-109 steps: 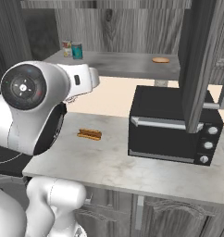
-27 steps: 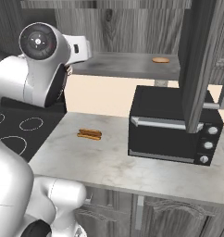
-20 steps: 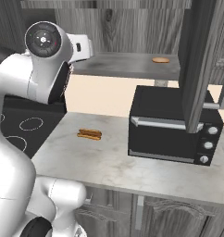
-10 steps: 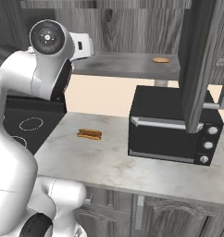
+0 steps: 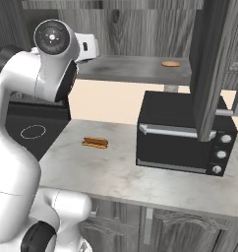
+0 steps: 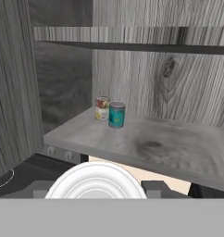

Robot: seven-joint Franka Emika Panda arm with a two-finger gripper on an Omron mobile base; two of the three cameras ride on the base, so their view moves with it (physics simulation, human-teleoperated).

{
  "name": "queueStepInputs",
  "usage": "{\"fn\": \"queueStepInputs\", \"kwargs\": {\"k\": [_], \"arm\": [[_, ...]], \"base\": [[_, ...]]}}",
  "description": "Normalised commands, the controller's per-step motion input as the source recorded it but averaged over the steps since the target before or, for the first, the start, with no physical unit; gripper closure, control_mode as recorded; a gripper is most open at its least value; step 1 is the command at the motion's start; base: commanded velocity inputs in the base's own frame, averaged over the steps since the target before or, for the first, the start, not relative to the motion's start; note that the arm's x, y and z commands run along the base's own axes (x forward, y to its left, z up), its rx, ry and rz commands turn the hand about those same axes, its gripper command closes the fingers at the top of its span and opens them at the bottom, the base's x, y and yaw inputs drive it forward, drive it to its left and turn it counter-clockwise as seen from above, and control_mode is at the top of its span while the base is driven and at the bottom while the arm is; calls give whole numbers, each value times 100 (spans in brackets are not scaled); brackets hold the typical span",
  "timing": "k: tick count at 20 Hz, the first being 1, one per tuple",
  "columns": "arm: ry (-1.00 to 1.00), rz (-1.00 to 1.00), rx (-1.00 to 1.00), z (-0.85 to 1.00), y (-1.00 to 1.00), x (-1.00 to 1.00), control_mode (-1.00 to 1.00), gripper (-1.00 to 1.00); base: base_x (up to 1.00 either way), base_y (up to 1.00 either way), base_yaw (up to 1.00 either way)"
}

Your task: Pick the cans from the counter and place them in their designated side in the cabinet.

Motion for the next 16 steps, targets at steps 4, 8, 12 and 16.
{"fn": "queueStepInputs", "kwargs": {"k": [4, 8, 12, 16], "arm": [[0, 0, 0, -1, 3, 16, -100, 100], [0, 0, 0, 0, 0, 15, -100, 100], [0, 0, 0, 0, 0, 17, -100, 100], [2, 0, 0, 0, 0, 16, -100, 100]], "base": [[0, 0, 0], [0, 0, 0], [0, 0, 0], [0, 0, 0]]}}
